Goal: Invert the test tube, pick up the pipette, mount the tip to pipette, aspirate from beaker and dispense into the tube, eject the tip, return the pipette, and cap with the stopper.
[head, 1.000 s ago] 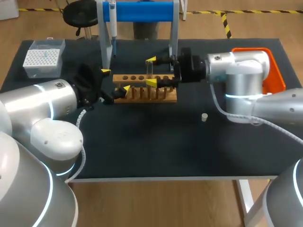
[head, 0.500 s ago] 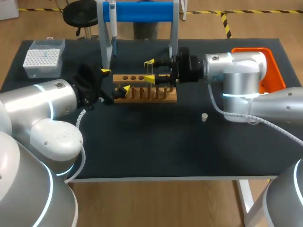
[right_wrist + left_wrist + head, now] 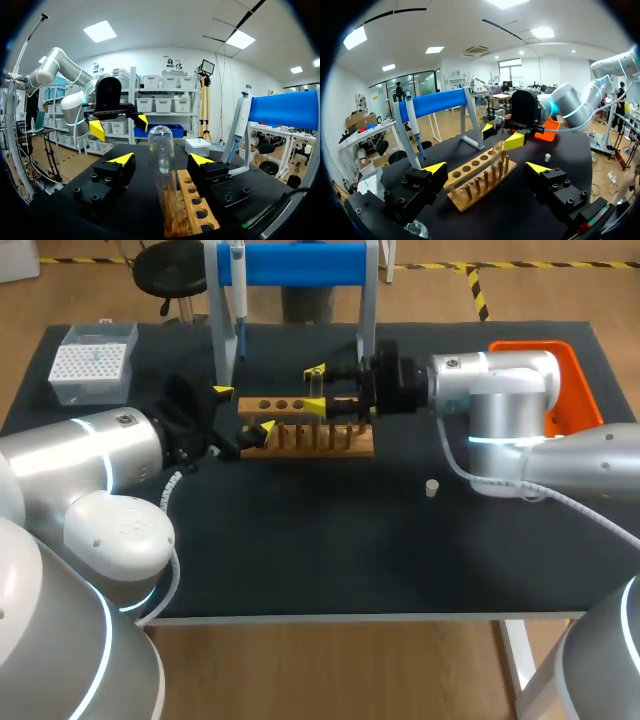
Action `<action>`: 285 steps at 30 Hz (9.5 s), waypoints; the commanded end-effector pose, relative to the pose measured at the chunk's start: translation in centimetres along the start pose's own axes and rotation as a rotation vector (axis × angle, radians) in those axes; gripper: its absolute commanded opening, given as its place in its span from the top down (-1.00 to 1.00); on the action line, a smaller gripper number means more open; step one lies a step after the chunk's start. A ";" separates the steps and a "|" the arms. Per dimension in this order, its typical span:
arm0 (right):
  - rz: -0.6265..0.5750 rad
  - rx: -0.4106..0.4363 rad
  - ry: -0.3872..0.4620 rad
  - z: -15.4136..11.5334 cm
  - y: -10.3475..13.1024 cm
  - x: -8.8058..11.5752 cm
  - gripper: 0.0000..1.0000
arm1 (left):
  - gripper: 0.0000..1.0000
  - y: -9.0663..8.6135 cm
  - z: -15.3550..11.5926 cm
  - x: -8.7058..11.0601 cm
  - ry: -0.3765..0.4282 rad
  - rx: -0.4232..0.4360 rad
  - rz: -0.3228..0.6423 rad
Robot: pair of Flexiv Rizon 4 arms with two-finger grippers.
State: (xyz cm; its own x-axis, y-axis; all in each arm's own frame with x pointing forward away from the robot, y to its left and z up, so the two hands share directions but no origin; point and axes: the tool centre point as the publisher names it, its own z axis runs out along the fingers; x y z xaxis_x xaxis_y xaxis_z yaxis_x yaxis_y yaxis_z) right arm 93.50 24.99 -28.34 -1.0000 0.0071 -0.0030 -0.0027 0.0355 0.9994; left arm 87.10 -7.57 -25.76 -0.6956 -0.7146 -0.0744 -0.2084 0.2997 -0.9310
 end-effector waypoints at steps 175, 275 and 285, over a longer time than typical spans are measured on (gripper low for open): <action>1.084 0.095 0.162 -4.5 8.9 -1.3 1.00 | -1.00 0.1 0.0 -0.1 0.005 0.002 -0.001; 1.578 0.081 0.190 -4.6 7.1 1.1 1.00 | -1.00 -4.6 -0.7 0.4 0.236 0.340 0.562; 1.578 0.081 0.190 -4.6 7.1 1.1 1.00 | -1.00 -4.6 -0.7 0.4 0.236 0.340 0.562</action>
State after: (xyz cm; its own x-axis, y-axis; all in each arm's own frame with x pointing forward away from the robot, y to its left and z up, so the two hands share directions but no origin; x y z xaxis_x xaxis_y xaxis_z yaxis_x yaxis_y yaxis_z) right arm 92.25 20.67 -21.13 0.0158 -0.0343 0.9993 0.9867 0.1620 -0.0100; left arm 87.45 -9.59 -21.29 -0.7649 -0.3582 -0.5354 0.3088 0.5256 -0.7927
